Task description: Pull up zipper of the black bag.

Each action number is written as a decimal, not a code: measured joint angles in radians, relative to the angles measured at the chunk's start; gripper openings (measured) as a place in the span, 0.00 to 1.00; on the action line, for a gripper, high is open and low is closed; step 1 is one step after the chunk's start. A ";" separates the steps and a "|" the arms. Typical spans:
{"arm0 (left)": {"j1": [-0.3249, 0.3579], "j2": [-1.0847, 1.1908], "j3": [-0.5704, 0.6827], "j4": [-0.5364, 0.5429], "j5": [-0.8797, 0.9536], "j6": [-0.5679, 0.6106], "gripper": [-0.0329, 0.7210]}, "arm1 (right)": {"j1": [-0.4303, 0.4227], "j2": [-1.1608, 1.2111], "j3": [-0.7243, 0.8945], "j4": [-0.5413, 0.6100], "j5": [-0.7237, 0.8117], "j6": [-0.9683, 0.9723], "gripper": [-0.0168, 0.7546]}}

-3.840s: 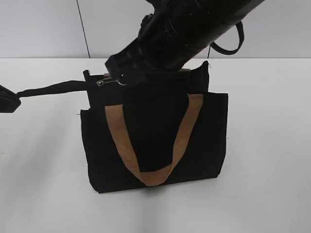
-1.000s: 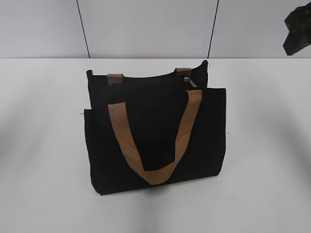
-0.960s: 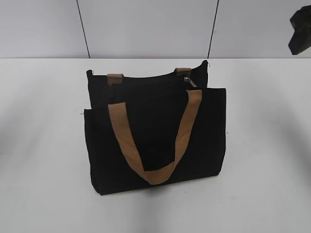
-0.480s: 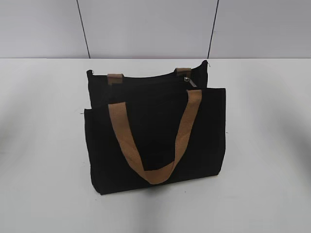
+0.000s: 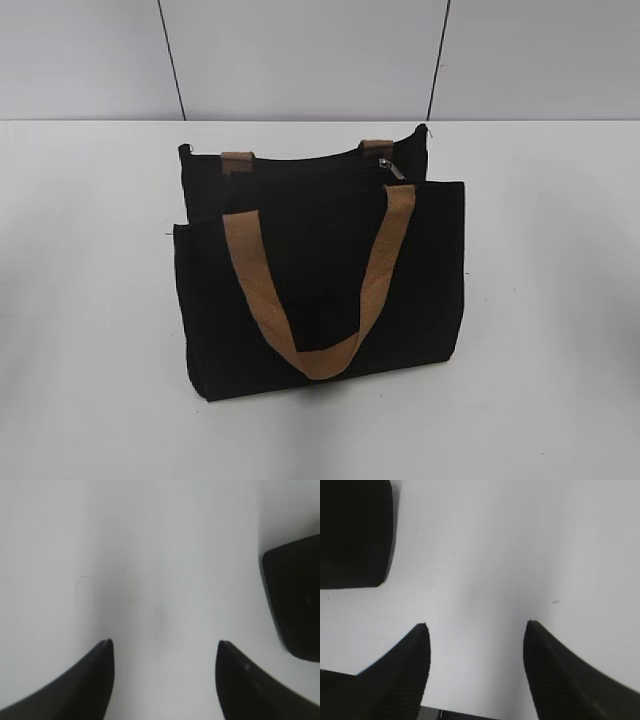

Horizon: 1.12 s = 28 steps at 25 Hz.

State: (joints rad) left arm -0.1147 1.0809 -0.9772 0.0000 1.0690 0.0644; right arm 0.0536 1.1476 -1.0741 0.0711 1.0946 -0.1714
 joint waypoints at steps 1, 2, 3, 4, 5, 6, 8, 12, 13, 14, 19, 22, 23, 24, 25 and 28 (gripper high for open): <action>0.000 -0.040 0.039 0.000 -0.010 0.000 0.68 | 0.000 -0.041 0.056 0.001 -0.015 0.000 0.62; 0.000 -0.074 0.085 0.000 -0.020 0.000 0.68 | 0.000 -0.076 0.101 0.001 -0.029 -0.001 0.62; 0.000 -0.115 0.129 -0.008 -0.032 0.000 0.68 | 0.000 -0.127 0.152 0.001 -0.042 -0.001 0.62; 0.000 -0.157 0.171 -0.017 -0.042 0.000 0.68 | 0.000 -0.163 0.199 0.002 -0.050 -0.001 0.62; 0.000 -0.196 0.202 -0.028 -0.049 0.000 0.68 | 0.000 -0.198 0.235 0.005 -0.057 -0.001 0.62; 0.000 -0.231 0.237 -0.040 -0.057 0.000 0.68 | 0.000 -0.237 0.274 0.008 -0.060 -0.002 0.62; 0.000 -0.333 0.291 -0.068 -0.063 0.000 0.68 | 0.000 -0.303 0.344 0.019 -0.065 -0.002 0.62; 0.000 -0.458 0.375 -0.087 -0.065 0.000 0.68 | 0.000 -0.445 0.454 0.039 -0.071 -0.002 0.62; 0.000 -0.485 0.391 -0.089 -0.063 0.000 0.68 | 0.000 -0.465 0.480 0.039 -0.071 -0.002 0.62; 0.000 -0.517 0.406 -0.089 -0.062 0.000 0.68 | 0.000 -0.488 0.502 0.041 -0.070 -0.002 0.62; 0.000 -0.660 0.434 -0.084 -0.027 0.002 0.68 | 0.000 -0.597 0.560 0.042 -0.063 -0.002 0.62; 0.000 -0.739 0.448 -0.084 -0.014 0.003 0.68 | 0.000 -0.654 0.562 0.043 -0.063 -0.002 0.62; 0.000 -0.767 0.449 -0.084 -0.013 0.003 0.68 | 0.000 -0.670 0.562 0.043 -0.060 -0.002 0.62; 0.000 -0.791 0.449 -0.084 -0.013 0.003 0.68 | 0.000 -0.689 0.562 0.043 -0.055 -0.002 0.62; 0.000 -0.820 0.449 -0.084 -0.012 0.003 0.68 | 0.000 -0.704 0.564 0.043 -0.048 -0.002 0.62; 0.000 -0.897 0.449 -0.084 -0.011 0.003 0.68 | 0.000 -0.758 0.582 0.043 -0.018 -0.002 0.62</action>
State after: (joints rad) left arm -0.1147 0.1841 -0.5287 -0.0836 1.0579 0.0673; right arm 0.0536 0.3892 -0.4924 0.1137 1.0770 -0.1737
